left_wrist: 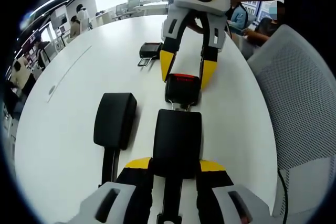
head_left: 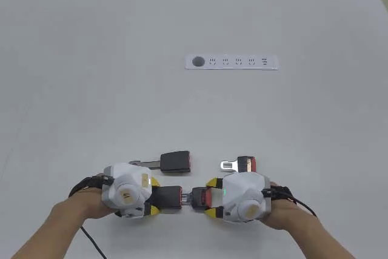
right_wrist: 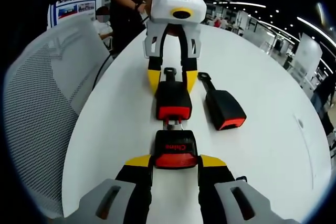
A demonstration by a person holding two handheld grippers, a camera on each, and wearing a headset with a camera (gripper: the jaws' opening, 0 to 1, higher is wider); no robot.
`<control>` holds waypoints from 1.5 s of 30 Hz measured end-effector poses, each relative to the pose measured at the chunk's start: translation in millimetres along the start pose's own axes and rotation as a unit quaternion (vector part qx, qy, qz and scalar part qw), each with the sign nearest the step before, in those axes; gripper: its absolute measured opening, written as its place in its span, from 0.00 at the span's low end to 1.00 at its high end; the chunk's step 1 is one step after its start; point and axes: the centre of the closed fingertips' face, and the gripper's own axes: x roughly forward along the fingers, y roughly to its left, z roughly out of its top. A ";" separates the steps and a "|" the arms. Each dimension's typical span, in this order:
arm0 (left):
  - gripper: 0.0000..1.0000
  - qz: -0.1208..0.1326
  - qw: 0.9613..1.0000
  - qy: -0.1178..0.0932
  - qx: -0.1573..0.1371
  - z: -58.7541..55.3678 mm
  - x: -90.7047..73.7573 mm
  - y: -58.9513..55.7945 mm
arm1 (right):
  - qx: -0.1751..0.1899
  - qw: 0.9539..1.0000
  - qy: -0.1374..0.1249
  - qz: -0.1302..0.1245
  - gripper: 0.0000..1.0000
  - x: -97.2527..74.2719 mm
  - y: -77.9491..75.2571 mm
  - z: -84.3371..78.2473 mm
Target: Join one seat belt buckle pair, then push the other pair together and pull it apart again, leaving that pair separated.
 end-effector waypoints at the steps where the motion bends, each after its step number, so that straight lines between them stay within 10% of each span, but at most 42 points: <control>1: 0.32 0.000 1.000 0.000 0.000 0.1 0.0 0.1 | 0.000 1.000 -0.002 0.000 0.30 -0.4 -0.3 -0.1; 45: 0.31 -0.001 1.000 -0.009 0.009 0.3 0.2 -0.1 | 0.022 1.000 -0.018 0.005 0.27 8.7 2.7 4.1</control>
